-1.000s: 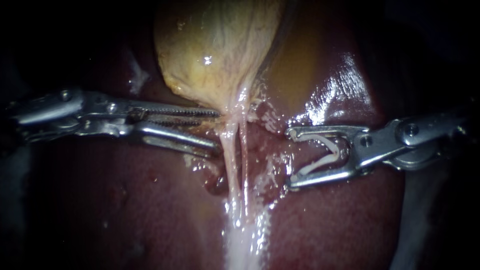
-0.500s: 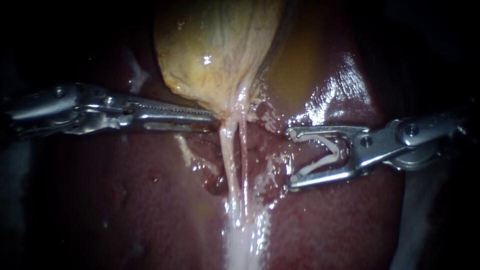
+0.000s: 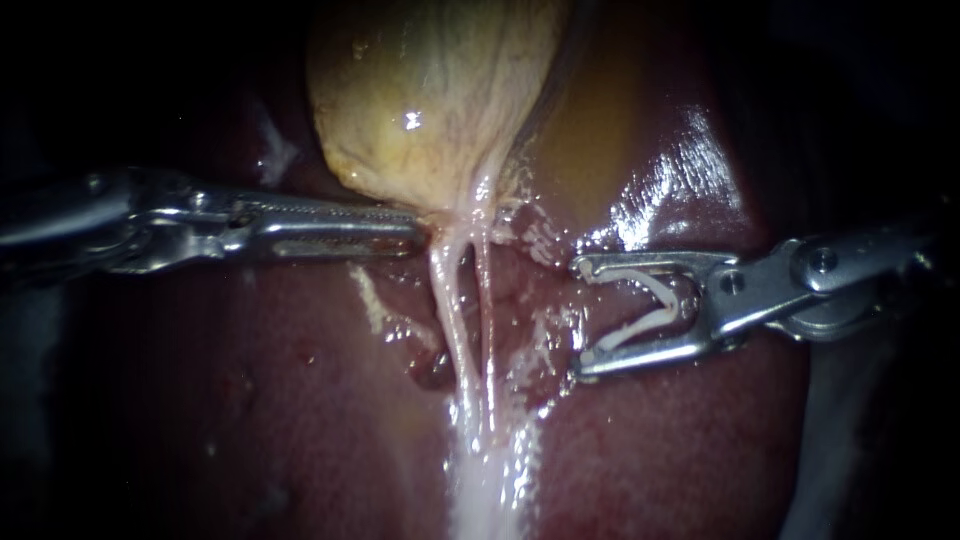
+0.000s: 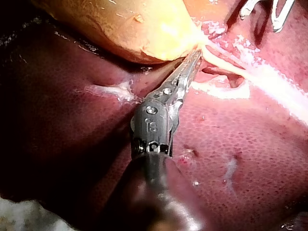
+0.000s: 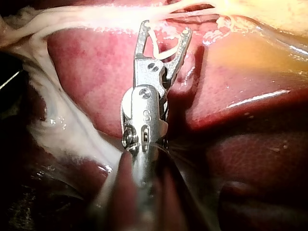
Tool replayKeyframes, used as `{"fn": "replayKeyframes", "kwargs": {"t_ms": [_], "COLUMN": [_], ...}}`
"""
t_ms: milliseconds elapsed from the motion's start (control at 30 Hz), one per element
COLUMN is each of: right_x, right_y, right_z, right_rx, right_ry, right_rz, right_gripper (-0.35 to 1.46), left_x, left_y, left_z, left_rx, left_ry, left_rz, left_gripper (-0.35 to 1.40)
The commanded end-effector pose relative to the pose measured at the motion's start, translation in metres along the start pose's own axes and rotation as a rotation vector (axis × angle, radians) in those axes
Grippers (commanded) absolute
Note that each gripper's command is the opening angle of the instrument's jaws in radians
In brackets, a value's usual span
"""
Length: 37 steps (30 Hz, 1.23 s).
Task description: Grabbing gallbladder
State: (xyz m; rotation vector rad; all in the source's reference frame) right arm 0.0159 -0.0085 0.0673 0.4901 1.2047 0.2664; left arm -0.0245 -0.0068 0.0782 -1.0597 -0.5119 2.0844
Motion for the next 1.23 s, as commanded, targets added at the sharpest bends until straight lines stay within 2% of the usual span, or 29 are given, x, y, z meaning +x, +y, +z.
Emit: {"fn": "replayKeyframes", "kwargs": {"t_ms": [33, 300, 567, 1233], "right_x": [0.0000, 0.0000, 0.0000, 0.0000], "right_y": [0.0000, 0.0000, 0.0001, 0.0001], "right_z": [0.0000, 0.0000, 0.0000, 0.0001], "right_rx": [0.000, 0.000, 0.000, -0.001], "right_ry": [0.000, 0.000, 0.000, 0.000], "right_rz": [0.000, 0.000, 0.000, 0.000], "right_gripper": [0.50, 0.50, 0.50, 0.50], "left_x": [-0.0001, 0.0009, 0.0028, 0.0028], "left_y": [0.0000, 0.0007, 0.0002, 0.0005], "left_z": [-0.0002, -0.0023, -0.0047, -0.0049], "left_rx": [-0.001, -0.010, -0.012, -0.012], "left_ry": [0.001, -0.002, -0.003, -0.003], "left_rz": [-0.004, -0.010, -0.021, -0.022], "left_gripper": [-0.35, -0.35, -0.35, -0.35]}}
